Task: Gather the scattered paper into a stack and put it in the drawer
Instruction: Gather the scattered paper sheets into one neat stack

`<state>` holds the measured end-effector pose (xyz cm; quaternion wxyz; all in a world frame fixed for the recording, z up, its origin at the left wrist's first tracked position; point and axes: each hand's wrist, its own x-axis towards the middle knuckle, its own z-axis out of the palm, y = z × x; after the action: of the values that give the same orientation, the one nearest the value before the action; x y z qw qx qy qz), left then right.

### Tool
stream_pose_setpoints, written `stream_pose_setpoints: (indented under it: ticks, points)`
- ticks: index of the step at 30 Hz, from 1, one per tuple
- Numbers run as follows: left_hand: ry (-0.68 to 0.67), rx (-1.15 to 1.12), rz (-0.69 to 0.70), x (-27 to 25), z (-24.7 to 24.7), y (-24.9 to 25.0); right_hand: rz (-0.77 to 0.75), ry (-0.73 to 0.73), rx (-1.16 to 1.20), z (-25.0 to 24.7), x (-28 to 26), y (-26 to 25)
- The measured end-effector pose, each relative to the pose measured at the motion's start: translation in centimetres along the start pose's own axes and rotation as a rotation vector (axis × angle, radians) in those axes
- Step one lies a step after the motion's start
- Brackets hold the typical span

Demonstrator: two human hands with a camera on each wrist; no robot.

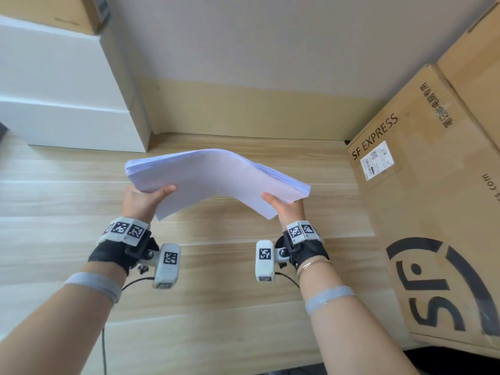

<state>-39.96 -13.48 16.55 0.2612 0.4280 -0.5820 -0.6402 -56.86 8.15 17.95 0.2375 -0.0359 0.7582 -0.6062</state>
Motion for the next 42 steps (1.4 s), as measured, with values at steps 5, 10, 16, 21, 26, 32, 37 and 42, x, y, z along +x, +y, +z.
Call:
stream_pose_setpoints:
  ticks: [5,10,16,21,26,32,37,42]
  points:
    - [0.003,0.026,-0.094,-0.5,-0.2,-2.0,0.086,-0.043,-0.128,0.6,-0.6,2.6]
    - [0.062,-0.002,-0.135,-0.4,0.2,-2.8,0.122,0.069,-0.159,1.5,-0.1,3.0]
    - [0.115,-0.034,-0.023,1.6,-0.5,-0.3,-0.065,-0.091,-0.449,0.7,0.9,-3.2]
    - [0.236,0.438,0.180,2.1,-0.2,6.1,-0.243,-0.145,-0.737,0.8,0.8,-11.3]
    - [-0.286,0.761,0.392,1.1,0.9,9.4,-0.498,-0.313,-1.050,2.6,-0.8,-15.2]
    - [-0.299,0.489,0.249,0.2,-0.1,9.5,-0.622,-0.297,-0.952,2.2,-1.2,-17.5]
    - [-0.164,0.223,0.182,-0.7,-1.0,7.5,-0.393,-0.237,-0.163,1.3,-0.6,-14.4]
    - [-0.215,0.102,0.167,-1.4,-0.1,6.8,-0.252,-0.197,-0.052,3.4,-1.7,-10.7]
